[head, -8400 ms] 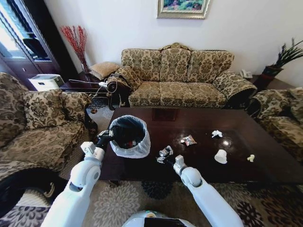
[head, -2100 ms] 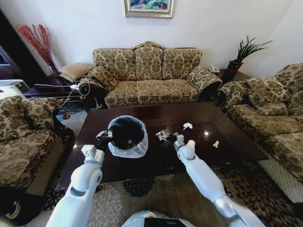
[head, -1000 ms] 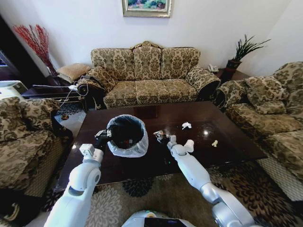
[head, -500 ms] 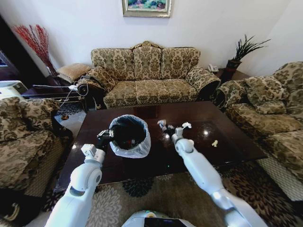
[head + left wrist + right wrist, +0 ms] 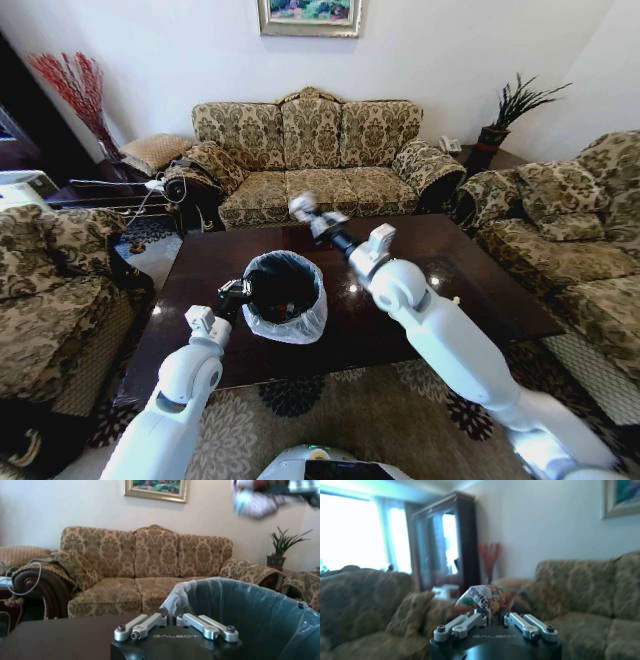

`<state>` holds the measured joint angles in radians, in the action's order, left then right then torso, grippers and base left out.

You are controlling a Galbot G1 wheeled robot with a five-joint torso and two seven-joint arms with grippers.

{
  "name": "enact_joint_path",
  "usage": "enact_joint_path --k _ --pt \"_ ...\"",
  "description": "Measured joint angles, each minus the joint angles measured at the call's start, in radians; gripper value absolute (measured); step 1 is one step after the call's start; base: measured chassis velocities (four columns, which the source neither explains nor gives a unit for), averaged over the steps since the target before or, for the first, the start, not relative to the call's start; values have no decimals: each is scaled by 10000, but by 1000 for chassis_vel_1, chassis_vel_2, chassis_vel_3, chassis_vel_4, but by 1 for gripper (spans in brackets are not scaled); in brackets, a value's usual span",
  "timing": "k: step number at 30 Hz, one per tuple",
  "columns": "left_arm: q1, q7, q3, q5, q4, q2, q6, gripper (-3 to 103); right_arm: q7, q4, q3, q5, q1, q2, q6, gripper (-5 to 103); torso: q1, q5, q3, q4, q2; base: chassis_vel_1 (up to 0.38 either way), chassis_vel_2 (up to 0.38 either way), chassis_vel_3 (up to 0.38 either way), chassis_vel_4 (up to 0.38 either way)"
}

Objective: Move to the front of the table and place the trash on the table into the trash bin.

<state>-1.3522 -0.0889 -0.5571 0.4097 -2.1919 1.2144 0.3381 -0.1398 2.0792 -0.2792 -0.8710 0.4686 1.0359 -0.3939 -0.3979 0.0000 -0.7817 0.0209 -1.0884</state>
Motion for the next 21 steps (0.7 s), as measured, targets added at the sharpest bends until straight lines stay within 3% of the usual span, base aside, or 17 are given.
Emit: enact_joint_path --k 4,6,9,10,14,16,18,20,21 --pt "19 -4 -63 92 89 -74 7 3 309 218 -665 351 481 -503 -226 25 0 0 0 -5 0 0 0 0 0" --pt "36 -5 -70 99 91 -88 9 3 323 216 -725 462 565 -551 -226 25 0 1 0 -5 0 0 0 0 0" --pt "128 -12 -66 129 87 -107 73 3 343 117 -790 720 663 -566 -143 41 0 0 0 -5 0 0 0 0 0" --pt "128 -12 -66 129 87 -107 73 3 343 117 -790 720 663 -566 -143 41 0 0 0 -5 0 0 0 0 0" --pt "180 -38 -21 130 79 -11 126 3 340 23 -793 753 625 -515 -125 63 -1 -1 0 -3 0 0 0 0 0" --pt "180 -38 -17 128 77 11 128 3 339 12 -789 753 625 -511 -125 63 -1 0 -1 -3 0 0 0 0 0" --pt "179 -39 -16 114 77 57 129 3 331 4 -763 754 624 -508 -125 74 -1 0 -1 -3 0 0 0 0 0" --pt "180 -41 -17 108 77 71 129 3 322 3 -745 755 621 -507 -120 74 -1 0 0 -3 0 0 0 0 0" --pt "180 -44 -17 103 77 93 129 3 282 6 -694 758 606 -494 -65 85 -1 -1 0 -3 0 0 0 0 0"
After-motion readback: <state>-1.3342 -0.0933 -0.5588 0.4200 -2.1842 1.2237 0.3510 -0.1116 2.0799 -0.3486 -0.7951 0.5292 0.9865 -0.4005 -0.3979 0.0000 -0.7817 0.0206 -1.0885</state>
